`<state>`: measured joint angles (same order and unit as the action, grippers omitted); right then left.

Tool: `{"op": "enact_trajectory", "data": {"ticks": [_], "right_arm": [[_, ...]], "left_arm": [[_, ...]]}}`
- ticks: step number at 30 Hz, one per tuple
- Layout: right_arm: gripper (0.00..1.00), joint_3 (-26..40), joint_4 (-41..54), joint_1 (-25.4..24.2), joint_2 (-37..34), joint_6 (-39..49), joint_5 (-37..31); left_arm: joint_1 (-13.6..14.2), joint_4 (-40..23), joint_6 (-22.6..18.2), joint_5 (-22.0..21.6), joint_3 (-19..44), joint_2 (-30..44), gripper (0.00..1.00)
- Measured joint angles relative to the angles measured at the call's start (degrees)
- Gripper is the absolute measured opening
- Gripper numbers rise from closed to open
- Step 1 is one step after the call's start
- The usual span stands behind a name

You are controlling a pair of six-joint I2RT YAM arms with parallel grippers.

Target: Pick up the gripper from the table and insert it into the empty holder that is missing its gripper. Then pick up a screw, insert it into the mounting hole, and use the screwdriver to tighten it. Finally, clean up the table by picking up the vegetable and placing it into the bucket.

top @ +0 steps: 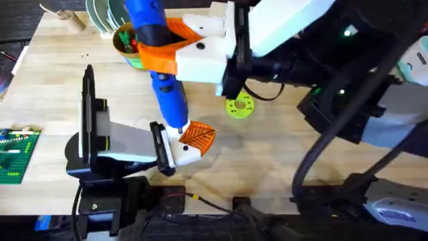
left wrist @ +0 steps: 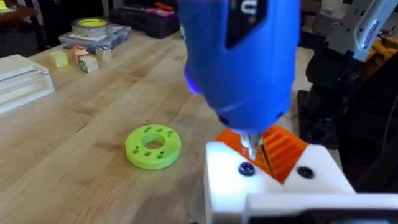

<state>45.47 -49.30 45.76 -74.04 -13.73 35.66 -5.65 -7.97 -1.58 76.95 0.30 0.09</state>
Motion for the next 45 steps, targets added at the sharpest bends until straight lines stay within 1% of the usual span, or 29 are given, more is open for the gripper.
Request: {"op": "enact_trajectory", "data": {"ticks": [35, 42, 45], "right_arm": [[0.026, 0.00, -0.49, 0.20, -1.60, 0.00, -1.08], [0.026, 0.00, -3.91, 0.17, -1.62, -0.56, -1.05], [0.026, -0.02, -6.44, -0.59, -1.57, -0.90, -0.81]], "left_arm": [[0.00, -0.02, 0.02, 0.00, 0.00, 0.00, 0.003], [0.00, 0.02, 0.02, 0.00, 0.00, 0.00, 0.003], [0.00, 0.00, 0.00, 0.00, 0.00, 0.00, 0.003]]}}
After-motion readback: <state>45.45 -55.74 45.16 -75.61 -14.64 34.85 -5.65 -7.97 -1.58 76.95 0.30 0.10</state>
